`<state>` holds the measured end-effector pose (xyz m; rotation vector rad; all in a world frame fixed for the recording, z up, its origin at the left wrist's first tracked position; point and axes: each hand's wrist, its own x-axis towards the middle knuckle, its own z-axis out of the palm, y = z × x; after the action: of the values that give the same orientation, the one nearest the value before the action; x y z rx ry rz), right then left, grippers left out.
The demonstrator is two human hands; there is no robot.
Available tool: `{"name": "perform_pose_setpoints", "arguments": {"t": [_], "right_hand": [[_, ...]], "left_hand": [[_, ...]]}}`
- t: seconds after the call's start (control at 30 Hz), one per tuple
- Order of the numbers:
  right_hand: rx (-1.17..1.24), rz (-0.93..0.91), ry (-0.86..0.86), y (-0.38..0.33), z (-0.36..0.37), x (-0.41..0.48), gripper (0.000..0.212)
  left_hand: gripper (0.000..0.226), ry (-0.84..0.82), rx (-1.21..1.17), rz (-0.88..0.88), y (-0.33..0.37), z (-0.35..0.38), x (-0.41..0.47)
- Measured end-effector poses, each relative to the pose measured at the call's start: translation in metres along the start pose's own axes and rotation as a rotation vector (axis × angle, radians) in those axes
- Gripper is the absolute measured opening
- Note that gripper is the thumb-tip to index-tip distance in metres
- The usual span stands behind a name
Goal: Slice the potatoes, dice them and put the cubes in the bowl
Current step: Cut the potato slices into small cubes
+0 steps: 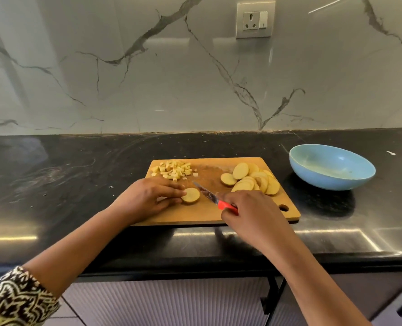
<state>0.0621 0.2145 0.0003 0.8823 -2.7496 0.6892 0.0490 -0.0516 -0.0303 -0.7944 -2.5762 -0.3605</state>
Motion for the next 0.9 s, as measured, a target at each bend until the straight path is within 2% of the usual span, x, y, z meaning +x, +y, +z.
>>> {"name": "perform_pose_setpoints", "arguments": {"t": [0.07, 0.2, 0.5, 0.9], "right_hand": [[-0.026, 0.008, -0.046, -0.002, -0.003, 0.005, 0.033], [-0.066, 0.035, -0.032, -0.003, -0.007, 0.014, 0.035], [-0.175, -0.007, -0.015, -0.001, -0.010, 0.026, 0.037], [-0.294, -0.109, -0.188, -0.013, -0.021, 0.049, 0.029]], "left_hand": [[0.035, 0.022, 0.029, -0.017, 0.004, 0.004, 0.008], [0.015, 0.053, 0.066, -0.039, 0.010, 0.011, 0.023], [0.018, 0.070, 0.063, -0.030, 0.017, 0.014, 0.021], [0.013, 0.059, 0.079, -0.046, 0.018, 0.014, 0.027]]}}
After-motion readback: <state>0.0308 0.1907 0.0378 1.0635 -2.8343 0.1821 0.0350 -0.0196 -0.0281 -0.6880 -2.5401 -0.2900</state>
